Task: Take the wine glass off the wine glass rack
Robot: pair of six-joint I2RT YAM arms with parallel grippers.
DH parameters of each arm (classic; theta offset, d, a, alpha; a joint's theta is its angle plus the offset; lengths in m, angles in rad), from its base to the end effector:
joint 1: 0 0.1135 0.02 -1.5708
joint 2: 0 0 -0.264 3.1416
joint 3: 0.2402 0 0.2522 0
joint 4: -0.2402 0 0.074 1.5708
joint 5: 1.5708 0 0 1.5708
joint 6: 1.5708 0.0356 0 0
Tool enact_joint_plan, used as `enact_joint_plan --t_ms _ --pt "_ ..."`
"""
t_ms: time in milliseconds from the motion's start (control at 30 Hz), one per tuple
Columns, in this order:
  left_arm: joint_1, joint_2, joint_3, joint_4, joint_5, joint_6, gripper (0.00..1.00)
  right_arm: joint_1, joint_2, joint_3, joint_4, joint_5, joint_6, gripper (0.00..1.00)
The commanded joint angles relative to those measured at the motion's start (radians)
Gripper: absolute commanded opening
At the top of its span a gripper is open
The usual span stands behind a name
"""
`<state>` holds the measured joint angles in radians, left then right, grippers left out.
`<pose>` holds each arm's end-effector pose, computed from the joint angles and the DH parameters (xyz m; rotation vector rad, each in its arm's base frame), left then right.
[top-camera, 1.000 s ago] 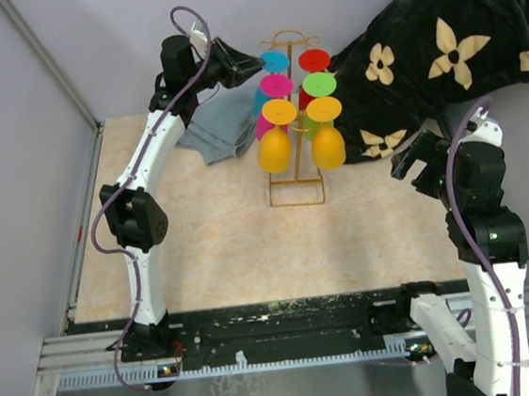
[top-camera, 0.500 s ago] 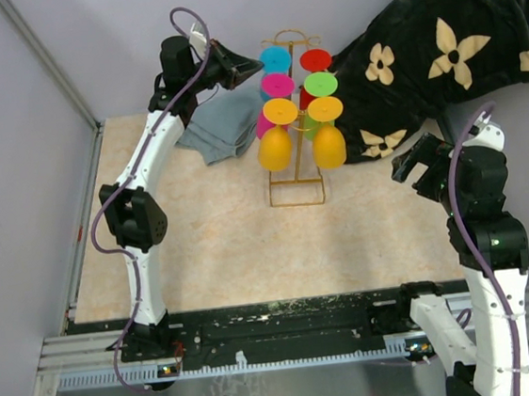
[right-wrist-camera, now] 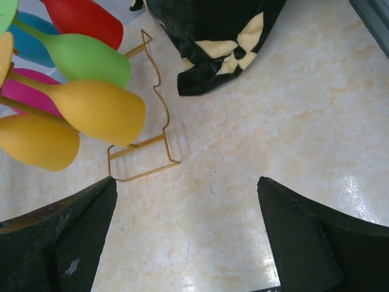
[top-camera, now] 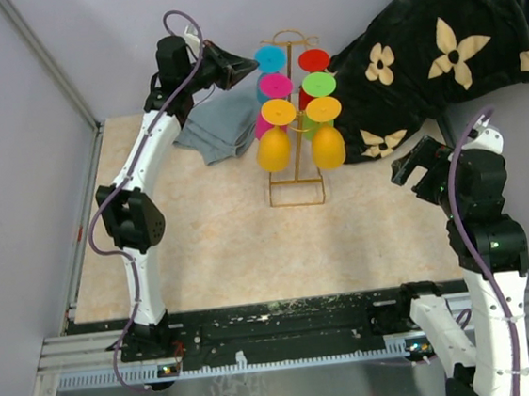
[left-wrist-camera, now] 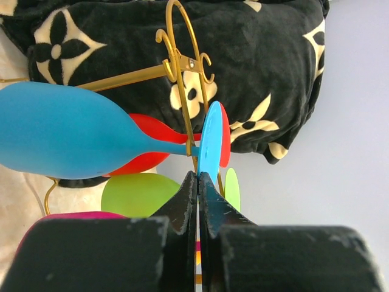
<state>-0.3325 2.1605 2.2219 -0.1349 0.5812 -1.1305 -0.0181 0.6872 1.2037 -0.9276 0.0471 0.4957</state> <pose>0.4767 -0.1853 0.4002 -0.2414 1.8760 -1.5366 0.0997 -0.0035 0.4103 0.5355 1.9175 0.2628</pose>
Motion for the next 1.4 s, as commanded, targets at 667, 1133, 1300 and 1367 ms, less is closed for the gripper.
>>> enact_joint_plan --t_ms 667,1133,1300,1367 --pt "0.007 -0.088 0.000 -0.081 -0.078 -0.144 0.00 -0.005 0.004 -0.001 0.042 -0.018 0.012 0.98" --pt "0.009 -0.106 -0.022 -0.100 -0.092 -0.161 0.00 -0.005 0.013 0.002 0.046 -0.023 0.010 0.98" --pt "0.009 -0.112 -0.036 -0.097 -0.091 -0.157 0.00 -0.005 0.006 -0.011 0.047 -0.023 0.010 0.98" --pt "0.009 -0.110 -0.035 -0.098 -0.093 -0.155 0.00 -0.005 0.005 -0.013 0.049 -0.024 0.012 0.98"
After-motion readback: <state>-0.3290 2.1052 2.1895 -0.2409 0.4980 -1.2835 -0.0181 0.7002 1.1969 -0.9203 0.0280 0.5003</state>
